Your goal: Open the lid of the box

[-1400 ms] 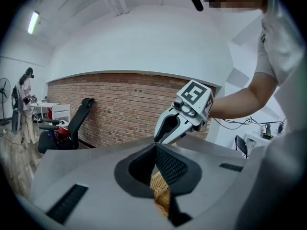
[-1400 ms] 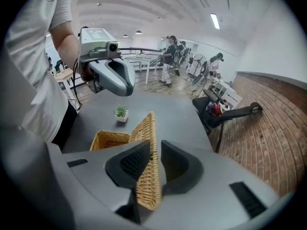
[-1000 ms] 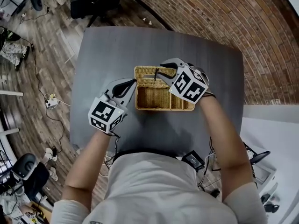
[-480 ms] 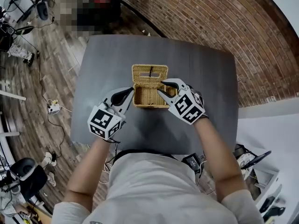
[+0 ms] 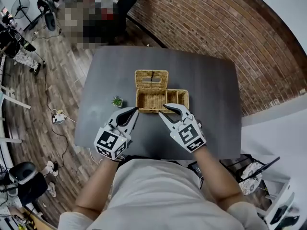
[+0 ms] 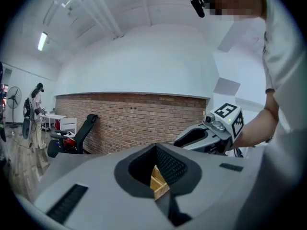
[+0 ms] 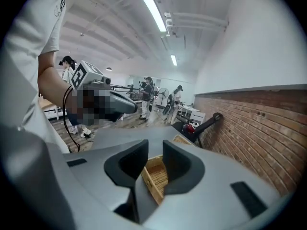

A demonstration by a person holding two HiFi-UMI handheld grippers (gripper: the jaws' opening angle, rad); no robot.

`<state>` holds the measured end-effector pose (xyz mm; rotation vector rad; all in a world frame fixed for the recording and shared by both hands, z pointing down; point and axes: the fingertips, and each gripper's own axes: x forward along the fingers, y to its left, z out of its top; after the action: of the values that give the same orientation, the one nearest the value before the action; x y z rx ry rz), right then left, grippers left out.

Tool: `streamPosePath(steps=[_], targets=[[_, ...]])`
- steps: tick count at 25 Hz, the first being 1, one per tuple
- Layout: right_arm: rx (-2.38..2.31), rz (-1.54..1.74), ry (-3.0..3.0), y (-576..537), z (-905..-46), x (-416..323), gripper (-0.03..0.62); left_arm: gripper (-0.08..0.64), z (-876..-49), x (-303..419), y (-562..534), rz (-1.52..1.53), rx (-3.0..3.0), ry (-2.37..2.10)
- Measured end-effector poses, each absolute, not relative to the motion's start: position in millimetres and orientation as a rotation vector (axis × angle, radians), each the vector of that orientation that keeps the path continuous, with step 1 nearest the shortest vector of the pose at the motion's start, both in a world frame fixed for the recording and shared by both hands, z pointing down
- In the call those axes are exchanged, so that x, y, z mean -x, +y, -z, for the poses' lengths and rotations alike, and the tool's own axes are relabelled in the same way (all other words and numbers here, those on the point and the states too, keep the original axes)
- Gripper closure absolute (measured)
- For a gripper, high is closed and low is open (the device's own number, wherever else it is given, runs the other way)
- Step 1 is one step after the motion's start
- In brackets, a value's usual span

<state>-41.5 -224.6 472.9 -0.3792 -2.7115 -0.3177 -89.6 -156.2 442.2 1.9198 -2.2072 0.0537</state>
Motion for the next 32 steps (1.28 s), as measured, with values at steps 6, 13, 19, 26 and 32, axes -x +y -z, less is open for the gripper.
streamPosePath(steps=[6,13,19,26,32], targets=[[0.392,0.295,-2.829,-189,-447,16,0.558,0.548,-433,61,-133,-0.019,-1.928,-2.200],[0.332,0.253,-2.882,-166,-435,-4,0.586,0.548,-412,42,-101,-0.044,-1.980,-2.211],[0.283,0.269,-2.905,-140,-417,-11,0.586,0.548,-404,50,-67,-0.072,-2.018,-2.191],[0.198,0.273,-2.922,-101,-405,-10,0.588,0.548,-398,59,-16,-0.070,-2.063,-2.161],[0.109,0.266,-2.915,-63,-407,-16,0.588,0.548,-400,59,32,-0.070,-2.092,-2.134]])
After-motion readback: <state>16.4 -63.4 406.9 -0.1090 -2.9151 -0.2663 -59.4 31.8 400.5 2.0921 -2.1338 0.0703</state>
